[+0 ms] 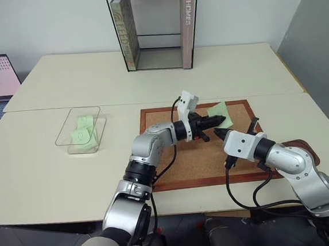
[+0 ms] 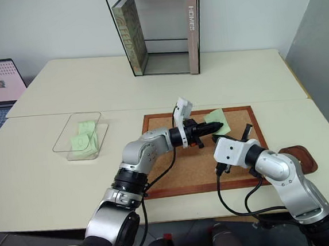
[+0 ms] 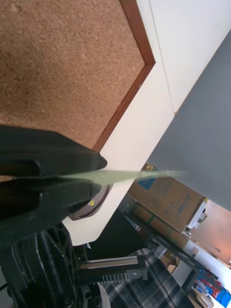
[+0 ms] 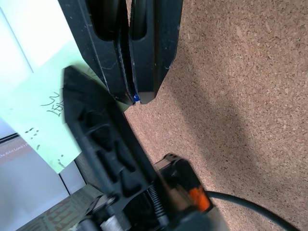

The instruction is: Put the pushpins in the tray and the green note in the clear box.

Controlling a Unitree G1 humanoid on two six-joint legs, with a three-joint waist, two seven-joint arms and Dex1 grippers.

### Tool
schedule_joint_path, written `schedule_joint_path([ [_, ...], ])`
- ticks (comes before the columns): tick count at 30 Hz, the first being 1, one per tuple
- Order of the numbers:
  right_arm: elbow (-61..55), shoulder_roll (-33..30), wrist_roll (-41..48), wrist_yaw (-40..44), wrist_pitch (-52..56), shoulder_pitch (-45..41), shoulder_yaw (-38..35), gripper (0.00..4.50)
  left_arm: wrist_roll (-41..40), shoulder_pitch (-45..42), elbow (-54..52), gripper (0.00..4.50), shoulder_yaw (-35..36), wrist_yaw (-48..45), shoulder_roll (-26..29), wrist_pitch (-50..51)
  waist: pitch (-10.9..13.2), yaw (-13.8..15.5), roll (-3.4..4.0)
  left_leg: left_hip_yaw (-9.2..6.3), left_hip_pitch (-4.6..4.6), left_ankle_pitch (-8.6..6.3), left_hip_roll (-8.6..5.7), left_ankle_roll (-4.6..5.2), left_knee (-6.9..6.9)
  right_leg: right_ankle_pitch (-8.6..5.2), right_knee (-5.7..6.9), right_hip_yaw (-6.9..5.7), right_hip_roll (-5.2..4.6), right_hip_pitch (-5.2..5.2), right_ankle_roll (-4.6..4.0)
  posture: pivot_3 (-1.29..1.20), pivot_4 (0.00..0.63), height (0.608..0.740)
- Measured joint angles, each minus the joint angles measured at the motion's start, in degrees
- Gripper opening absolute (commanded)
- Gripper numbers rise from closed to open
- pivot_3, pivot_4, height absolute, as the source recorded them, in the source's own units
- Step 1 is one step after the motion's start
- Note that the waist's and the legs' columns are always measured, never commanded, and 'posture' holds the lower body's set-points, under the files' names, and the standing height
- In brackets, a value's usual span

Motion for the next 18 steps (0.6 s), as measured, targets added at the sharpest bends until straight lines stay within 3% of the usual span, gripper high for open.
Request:
schedule_joint_path([
  [12, -2.7, -0.5, -1.3, -0.1, -1.9, 0.6, -0.2, 0.0, 1.9, 0.0, 0.9, 0.05, 0.4, 3.7, -0.1, -2.0, 0.0, 0.0, 0.0, -0.01, 0.0, 0.0, 0.0, 0.0, 0.0, 0.0, 0.01, -0.01, 0.0, 0.0, 0.0, 0.0, 0.15, 0.74],
  [18, -7.2, -1.4, -1.1, -0.2, -4.0, 5.3, -4.2, 0.0, 4.1, -0.1, 3.3, 0.05, 0.5, 5.8, -0.4, -4.2, 0.0, 0.2, 0.0, -0.01, 0.0, 0.0, -0.01, 0.0, 0.0, 0.0, 0.0, 0.0, 0.0, 0.01, 0.0, 0.0, 0.15, 0.74],
])
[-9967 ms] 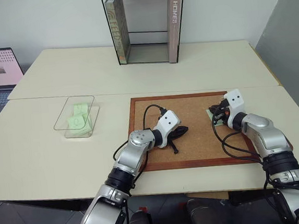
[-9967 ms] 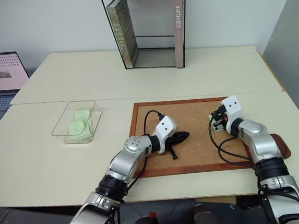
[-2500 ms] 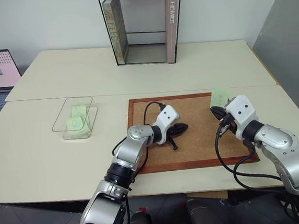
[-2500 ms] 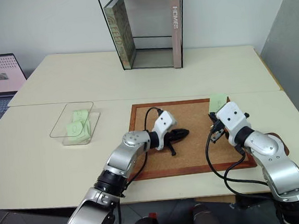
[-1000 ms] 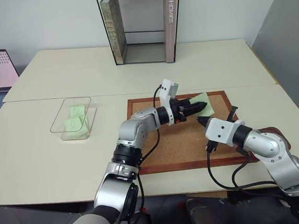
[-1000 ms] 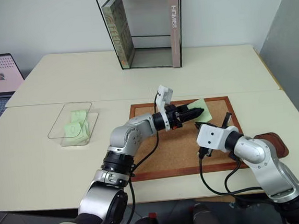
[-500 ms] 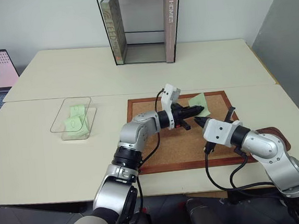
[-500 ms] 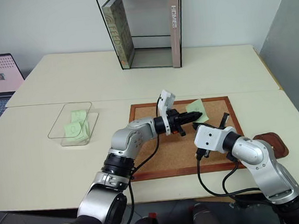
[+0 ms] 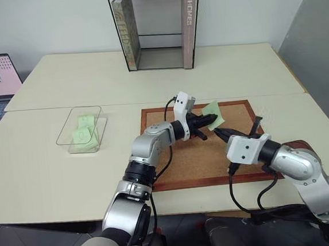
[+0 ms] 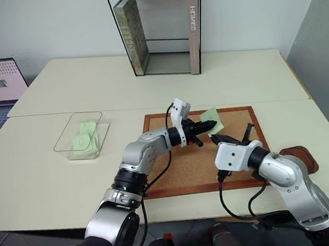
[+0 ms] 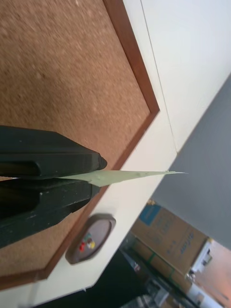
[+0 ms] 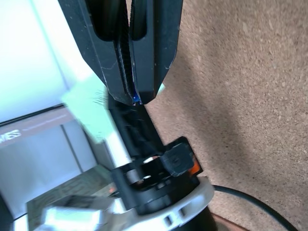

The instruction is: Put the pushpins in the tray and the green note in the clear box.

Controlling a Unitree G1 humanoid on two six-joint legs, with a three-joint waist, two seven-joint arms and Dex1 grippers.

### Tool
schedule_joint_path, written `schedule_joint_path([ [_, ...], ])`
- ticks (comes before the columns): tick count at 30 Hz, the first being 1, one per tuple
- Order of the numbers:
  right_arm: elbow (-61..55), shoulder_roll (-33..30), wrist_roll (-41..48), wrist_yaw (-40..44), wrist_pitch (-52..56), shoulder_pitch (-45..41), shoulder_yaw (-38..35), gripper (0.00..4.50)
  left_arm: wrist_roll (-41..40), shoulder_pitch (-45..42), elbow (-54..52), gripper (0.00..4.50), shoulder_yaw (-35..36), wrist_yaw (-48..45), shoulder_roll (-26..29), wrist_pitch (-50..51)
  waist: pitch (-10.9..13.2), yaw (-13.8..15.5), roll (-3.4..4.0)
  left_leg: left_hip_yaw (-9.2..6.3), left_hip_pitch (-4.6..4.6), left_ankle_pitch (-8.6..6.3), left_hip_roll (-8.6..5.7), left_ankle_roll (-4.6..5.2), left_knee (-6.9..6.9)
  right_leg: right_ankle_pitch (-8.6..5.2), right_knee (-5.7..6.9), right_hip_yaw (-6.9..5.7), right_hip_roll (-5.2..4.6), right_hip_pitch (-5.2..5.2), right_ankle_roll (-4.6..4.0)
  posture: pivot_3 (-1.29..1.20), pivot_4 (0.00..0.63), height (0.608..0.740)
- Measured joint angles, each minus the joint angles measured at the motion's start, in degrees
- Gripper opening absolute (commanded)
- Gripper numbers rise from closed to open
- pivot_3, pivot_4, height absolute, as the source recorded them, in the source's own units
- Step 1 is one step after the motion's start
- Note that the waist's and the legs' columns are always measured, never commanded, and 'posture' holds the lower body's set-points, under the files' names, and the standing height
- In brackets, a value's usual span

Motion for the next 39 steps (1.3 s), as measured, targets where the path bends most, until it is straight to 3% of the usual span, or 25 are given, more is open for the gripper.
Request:
schedule_joint_path([
  [6, -6.5, 3.9, 4.0, -1.0, 6.1, 8.4, -8.7, 0.0, 1.7, 0.9, -0.9, 0.05, -1.1, 0.1, -0.2, -2.4, 0.0, 0.5, 0.0, -0.03, -0.01, 0.0, -0.01, 0.0, 0.0, 0.0, 0.0, -0.01, -0.01, 0.02, -0.01, 0.0, 0.15, 0.74],
  [10, -8.6, 8.8, 9.6, -1.7, 21.7, 13.3, -22.6, 0.0, 3.4, 4.2, -7.9, 0.05, -3.7, -0.9, 1.5, -4.6, 0.0, 1.0, 0.01, 0.0, 0.03, 0.0, 0.01, 0.0, 0.04, 0.0, 0.04, 0.02, -0.01, 0.05, -0.01, 0.0, 0.15, 0.74],
  [16, -7.9, 8.6, 17.2, -0.1, 40.8, 14.3, -36.1, 0.0, 4.1, 6.6, -16.5, 0.05, -6.4, -2.0, 3.0, -5.1, 0.0, 1.1, 0.04, 0.03, 0.14, 0.01, 0.01, 0.0, 0.06, -0.14, 0.06, 0.05, -0.01, 0.12, -0.27, 0.0, 0.15, 0.74],
  [25, 4.8, 3.2, 24.0, 1.3, 50.6, 11.3, -39.2, 0.0, 5.7, 6.9, -18.8, 0.05, -8.4, -1.4, 3.0, -7.1, 0.0, 0.9, 0.07, 0.09, 0.19, 0.01, 0.0, 0.01, 0.04, -0.11, 0.02, 0.09, 0.0, 0.17, -0.21, 0.0, 0.15, 0.74],
  [39, 11.9, 0.6, 28.7, 0.5, 51.2, 8.6, -37.6, 2.77, 7.2, 7.6, -18.8, 0.0, -9.6, -1.3, 3.8, -8.4, 0.0, 1.0, 0.07, 0.05, 0.16, 0.01, -0.01, 0.01, 0.05, -0.04, 0.0, 0.07, 0.0, 0.17, -0.08, 0.0, 0.15, 0.74],
])
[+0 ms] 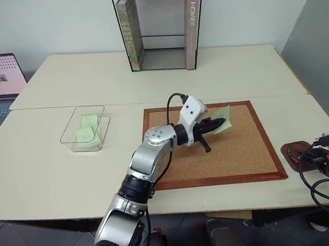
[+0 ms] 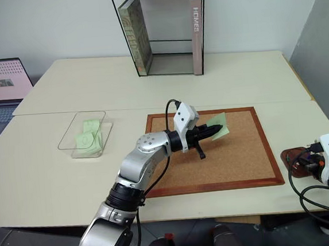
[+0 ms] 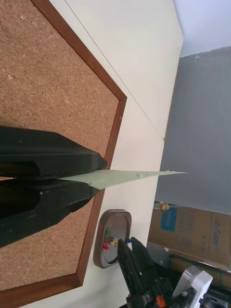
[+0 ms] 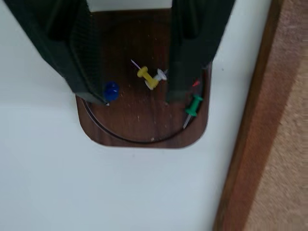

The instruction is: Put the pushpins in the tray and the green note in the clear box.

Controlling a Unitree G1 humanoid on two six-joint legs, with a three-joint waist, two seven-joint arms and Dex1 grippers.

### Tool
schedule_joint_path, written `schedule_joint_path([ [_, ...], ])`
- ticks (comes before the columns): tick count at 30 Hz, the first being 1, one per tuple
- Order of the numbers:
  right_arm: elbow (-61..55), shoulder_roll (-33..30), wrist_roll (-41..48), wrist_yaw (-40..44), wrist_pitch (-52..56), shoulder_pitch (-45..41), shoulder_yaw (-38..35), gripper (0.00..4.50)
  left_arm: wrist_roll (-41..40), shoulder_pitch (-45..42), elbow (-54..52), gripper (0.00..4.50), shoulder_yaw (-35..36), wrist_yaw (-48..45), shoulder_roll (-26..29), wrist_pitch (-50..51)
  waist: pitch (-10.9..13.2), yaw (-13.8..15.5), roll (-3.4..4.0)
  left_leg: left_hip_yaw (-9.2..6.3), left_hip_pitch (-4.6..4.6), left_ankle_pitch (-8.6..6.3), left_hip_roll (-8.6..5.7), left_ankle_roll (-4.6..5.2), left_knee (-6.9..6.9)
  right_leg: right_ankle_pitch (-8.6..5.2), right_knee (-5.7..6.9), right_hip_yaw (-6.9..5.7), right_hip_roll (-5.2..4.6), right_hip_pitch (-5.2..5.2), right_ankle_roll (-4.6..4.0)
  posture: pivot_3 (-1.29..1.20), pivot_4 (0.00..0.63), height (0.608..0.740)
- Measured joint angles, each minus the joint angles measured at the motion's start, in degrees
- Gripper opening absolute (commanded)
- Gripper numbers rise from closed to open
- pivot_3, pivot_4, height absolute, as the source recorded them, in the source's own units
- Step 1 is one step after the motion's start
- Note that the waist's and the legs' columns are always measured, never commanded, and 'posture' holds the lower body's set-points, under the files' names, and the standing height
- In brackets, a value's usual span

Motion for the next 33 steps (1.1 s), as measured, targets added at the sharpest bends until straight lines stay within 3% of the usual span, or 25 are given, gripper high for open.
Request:
schedule_joint_path([
  [3, -0.6, 0.4, 2.2, -0.6, 2.1, 0.0, -1.9, 3.4, 0.2, 0.0, 0.1, 0.0, 0.0, 0.0, 0.0, 0.0, 0.0, 0.0, 0.0, 0.01, -0.03, 0.0, 0.0, 0.0, 0.0, 0.01, -0.02, 0.01, 0.0, 0.0, 0.02, 0.0, 0.15, 0.74],
  [23, -3.8, 2.0, 8.8, -4.3, 3.7, 1.6, -5.0, 3.4, 0.7, -0.3, 1.7, 0.0, 0.0, 0.2, -0.4, -1.3, 0.0, 0.0, 0.0, 0.0, -0.02, 0.0, 0.0, 0.0, -0.01, 0.0, -0.02, 0.0, 0.0, -0.01, 0.01, 0.0, 0.15, 0.74],
  [29, -11.5, -2.9, 13.5, 3.1, -5.5, 0.8, -5.9, 3.4, 1.7, -2.4, 1.6, 0.0, 1.5, 3.8, 0.4, -1.9, 0.0, -0.1, 0.04, -0.02, 0.0, 0.0, 0.02, 0.0, -0.02, 0.01, -0.01, -0.02, 0.03, -0.01, 0.03, 0.0, 0.15, 0.74],
  [33, -16.6, -3.8, 21.4, 6.8, -7.1, -6.6, -1.9, 3.4, 3.6, -3.5, -1.2, 0.0, 5.1, 8.3, 5.4, 0.6, 0.1, -1.4, -0.03, -0.02, 0.02, 0.0, 0.08, 0.0, -0.02, 0.02, 0.0, -0.03, 0.06, 0.0, 0.05, 0.0, 0.15, 0.74],
])
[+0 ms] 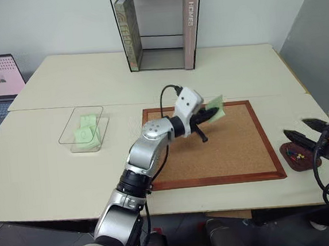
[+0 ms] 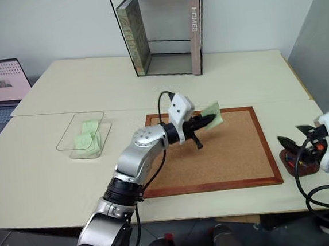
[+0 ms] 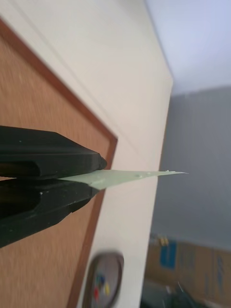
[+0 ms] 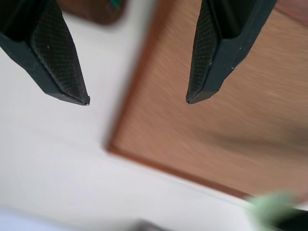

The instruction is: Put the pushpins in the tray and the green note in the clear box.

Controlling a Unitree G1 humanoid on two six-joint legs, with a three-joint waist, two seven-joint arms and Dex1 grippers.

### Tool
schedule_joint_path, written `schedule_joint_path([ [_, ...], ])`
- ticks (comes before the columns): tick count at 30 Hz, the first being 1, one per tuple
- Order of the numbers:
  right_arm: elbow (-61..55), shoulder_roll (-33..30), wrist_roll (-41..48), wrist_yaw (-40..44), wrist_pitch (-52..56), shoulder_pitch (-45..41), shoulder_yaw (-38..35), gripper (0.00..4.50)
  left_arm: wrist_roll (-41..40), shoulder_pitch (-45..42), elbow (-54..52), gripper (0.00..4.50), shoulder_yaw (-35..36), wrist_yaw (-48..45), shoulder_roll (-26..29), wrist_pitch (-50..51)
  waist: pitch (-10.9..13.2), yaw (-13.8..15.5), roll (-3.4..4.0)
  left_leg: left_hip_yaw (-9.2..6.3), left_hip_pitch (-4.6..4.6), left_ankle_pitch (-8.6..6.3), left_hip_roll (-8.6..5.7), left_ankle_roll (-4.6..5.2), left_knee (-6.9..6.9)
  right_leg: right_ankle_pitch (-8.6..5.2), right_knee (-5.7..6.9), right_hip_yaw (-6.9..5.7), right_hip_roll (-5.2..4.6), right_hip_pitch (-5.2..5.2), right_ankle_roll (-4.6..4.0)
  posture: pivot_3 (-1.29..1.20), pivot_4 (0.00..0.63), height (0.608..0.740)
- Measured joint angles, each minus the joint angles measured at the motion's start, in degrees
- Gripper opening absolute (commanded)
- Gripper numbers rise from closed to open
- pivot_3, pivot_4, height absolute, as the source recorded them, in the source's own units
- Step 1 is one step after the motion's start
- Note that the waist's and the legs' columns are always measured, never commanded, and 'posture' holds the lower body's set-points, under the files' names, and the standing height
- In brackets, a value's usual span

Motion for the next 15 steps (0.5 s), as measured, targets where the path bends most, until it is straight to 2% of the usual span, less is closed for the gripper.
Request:
schedule_joint_path([
  [2, -0.7, 0.4, 3.2, -0.1, 0.3, -4.9, 3.4, 3.4, 1.4, -0.2, -1.1, 0.0, 2.3, 2.8, 2.5, 1.5, 0.0, -0.4, 0.0, 0.0, 0.05, 0.0, 0.0, 0.0, 0.0, 0.01, 0.04, 0.01, 0.0, 0.02, 0.02, 0.0, 0.15, 0.74],
  [4, -1.0, 2.1, 6.1, -0.3, 0.5, -13.1, 9.9, 3.4, 2.9, -0.8, -2.2, 0.0, 6.2, 7.3, 5.9, 4.3, 0.1, -0.7, -0.02, -0.03, 0.04, 0.0, 0.04, 0.0, -0.01, 0.03, 0.04, -0.02, 0.03, 0.0, 0.03, 0.0, 0.15, 0.74],
  [6, -0.2, 2.6, 7.5, 0.0, 0.6, -17.5, 15.5, 3.4, 3.7, -0.9, -4.2, 0.0, 9.5, 9.9, 9.3, 7.0, 0.1, -0.4, -0.08, -0.17, -0.02, 0.0, 0.04, 0.0, -0.02, 0.03, 0.03, -0.15, 0.03, 0.0, 0.04, 0.0, 0.15, 0.74],
  [12, 9.2, 3.9, 5.2, 2.9, -2.3, -25.8, 28.4, 3.4, 5.8, 4.3, -7.7, 0.0, 17.7, 12.4, 21.9, 13.8, 0.1, 0.2, -0.08, -0.21, -0.31, -0.07, 0.02, -0.1, -0.07, -0.01, -0.04, -0.3, -0.09, -0.24, -0.04, 0.0, 0.15, 0.74],
  [15, 13.6, 4.5, 3.0, 4.5, -4.9, -27.6, 32.0, 3.4, 5.8, 7.1, -7.6, 0.0, 22.4, 14.0, 24.5, 17.9, 0.1, 0.3, -0.1, -0.31, -0.42, -0.08, 0.03, -0.1, -0.07, -0.02, -0.03, -0.41, -0.1, -0.32, -0.05, 0.0, 0.15, 0.74],
])
